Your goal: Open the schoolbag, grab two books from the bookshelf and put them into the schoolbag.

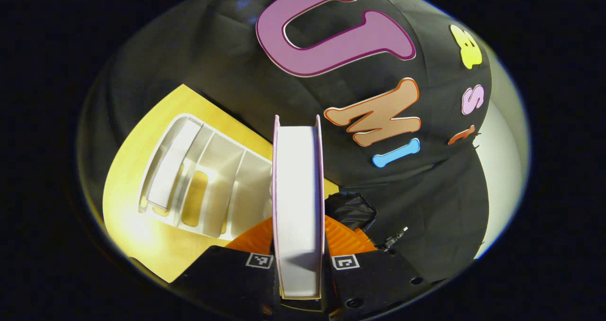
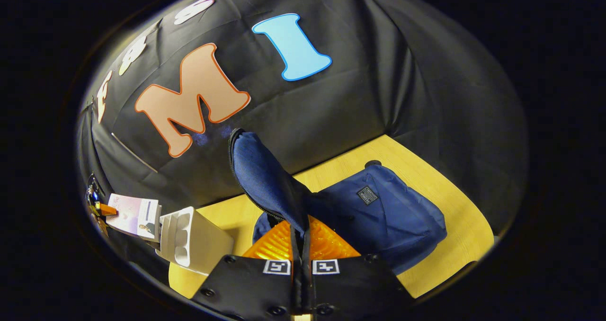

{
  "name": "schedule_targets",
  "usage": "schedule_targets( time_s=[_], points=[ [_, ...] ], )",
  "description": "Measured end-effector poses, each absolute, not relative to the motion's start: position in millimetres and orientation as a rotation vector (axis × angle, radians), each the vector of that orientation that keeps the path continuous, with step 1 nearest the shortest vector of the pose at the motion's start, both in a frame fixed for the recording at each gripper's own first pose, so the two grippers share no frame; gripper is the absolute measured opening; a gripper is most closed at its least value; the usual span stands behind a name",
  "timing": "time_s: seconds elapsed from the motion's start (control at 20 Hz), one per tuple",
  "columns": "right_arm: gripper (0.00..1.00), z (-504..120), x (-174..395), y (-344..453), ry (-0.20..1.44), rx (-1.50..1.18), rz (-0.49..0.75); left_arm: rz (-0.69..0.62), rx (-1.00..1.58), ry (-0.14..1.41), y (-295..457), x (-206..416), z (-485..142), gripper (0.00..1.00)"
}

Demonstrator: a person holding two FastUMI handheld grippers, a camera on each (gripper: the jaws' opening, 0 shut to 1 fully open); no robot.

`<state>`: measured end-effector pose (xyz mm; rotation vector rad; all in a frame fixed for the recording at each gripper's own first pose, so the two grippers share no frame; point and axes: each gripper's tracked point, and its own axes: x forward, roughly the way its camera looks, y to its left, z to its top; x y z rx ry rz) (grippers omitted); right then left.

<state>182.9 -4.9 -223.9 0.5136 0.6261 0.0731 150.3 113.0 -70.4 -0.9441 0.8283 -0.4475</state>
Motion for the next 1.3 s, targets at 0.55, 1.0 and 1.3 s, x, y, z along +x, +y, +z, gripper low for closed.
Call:
schedule_targets(
  time_s=[0.55, 1.0, 1.3],
  points=[
    [0.01, -226.2, 185.1, 1.2, 0.635, 0.479, 0.075, -0.596, -0.994, 0.912, -14.6, 170.8, -108.0, 0.31],
    [0.03, -220.3, 189.8, 0.9, 0.617, 0.488, 0.07, -0.669, -0.953, 1.013, -121.1, 186.5, -138.8, 0.3],
    [0.01, -209.6, 191.7, -3.9, 0.591, 0.502, 0.063, -0.689, -0.943, 1.066, -175.8, 196.9, -161.7, 0.31]
  ],
)
